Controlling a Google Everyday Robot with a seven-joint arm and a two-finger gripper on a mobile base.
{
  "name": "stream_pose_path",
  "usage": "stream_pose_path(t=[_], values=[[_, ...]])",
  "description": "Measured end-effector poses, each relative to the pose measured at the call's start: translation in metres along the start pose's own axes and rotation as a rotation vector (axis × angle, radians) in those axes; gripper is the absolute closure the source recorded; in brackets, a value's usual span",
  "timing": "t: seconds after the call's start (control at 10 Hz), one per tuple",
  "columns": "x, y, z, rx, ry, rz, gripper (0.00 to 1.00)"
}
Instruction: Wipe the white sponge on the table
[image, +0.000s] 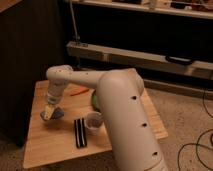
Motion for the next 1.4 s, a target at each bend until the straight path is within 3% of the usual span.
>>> stream_pose_path(t=[0.4,0.6,0.9,1.2,1.4], values=[[0.043,-0.01,0.009,-0.014,0.062,0.079,0.8],[0.067,-0.033,0.001,0.011,0.092,0.131,0.8],[0.09,-0.077,-0.026,0.092,0.122,0.19,0.8],[0.085,-0.096,-0.038,0.157,0.142,0.211,0.8],[0.077,-0.105,-0.032,0.162,0.141,0.196,0.8]])
